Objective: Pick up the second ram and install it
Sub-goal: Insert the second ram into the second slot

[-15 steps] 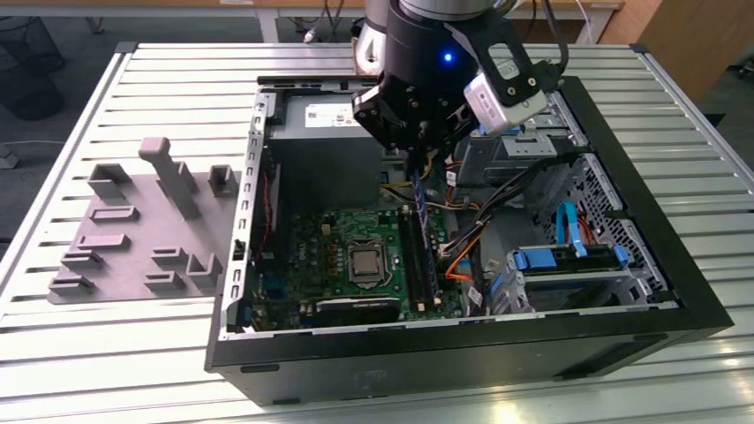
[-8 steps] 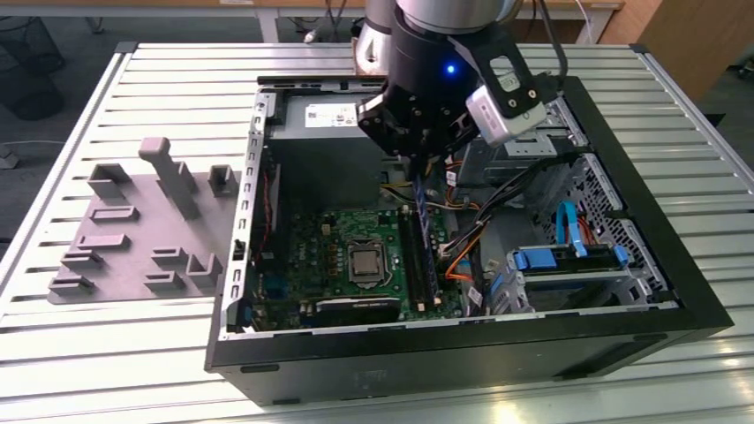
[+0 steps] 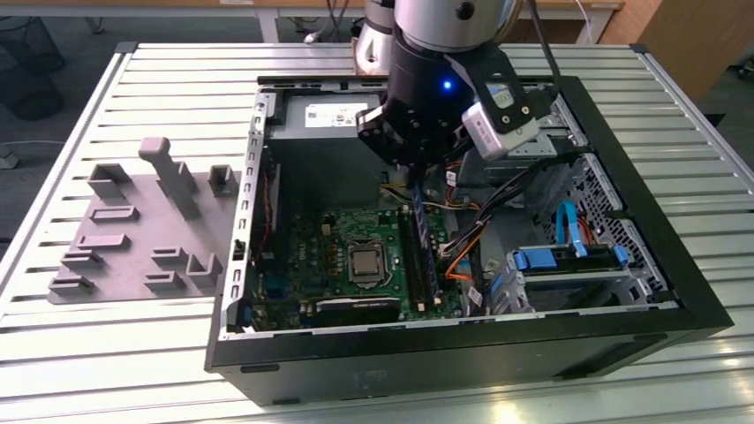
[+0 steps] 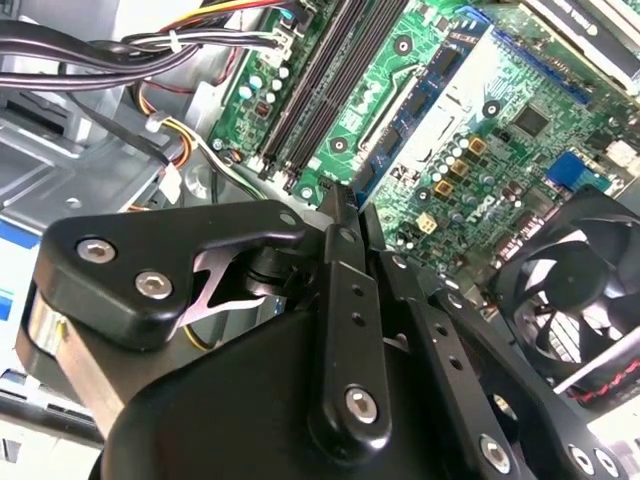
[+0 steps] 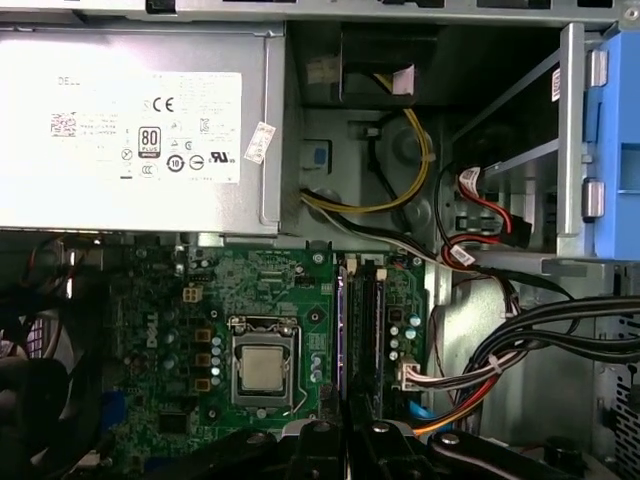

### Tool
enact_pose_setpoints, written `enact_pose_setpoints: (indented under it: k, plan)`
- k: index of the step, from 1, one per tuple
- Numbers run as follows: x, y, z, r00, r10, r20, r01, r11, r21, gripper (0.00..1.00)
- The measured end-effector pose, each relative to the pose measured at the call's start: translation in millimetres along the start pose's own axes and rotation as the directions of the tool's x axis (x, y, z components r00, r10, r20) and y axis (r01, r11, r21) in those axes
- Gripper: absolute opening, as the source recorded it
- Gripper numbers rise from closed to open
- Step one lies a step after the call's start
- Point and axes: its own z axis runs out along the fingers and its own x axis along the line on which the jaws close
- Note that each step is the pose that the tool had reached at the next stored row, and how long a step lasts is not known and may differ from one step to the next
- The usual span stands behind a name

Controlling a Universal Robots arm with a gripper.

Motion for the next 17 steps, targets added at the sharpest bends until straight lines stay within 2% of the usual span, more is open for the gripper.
enact_pose_setpoints:
  k: [2,15,17]
  plan:
    - [0.0,0.0,2.0,1.0,0.002,-0.0005,-0.002,1.0,0.0,0.14]
    - [-0.3,0.0,2.4,1.0,0.002,-0.0008,-0.002,1.0,0.0001,0.14]
    - [-1.6,0.0,3.2,1.0,0.003,-0.0036,-0.003,1.0,-0.0005,0.14]
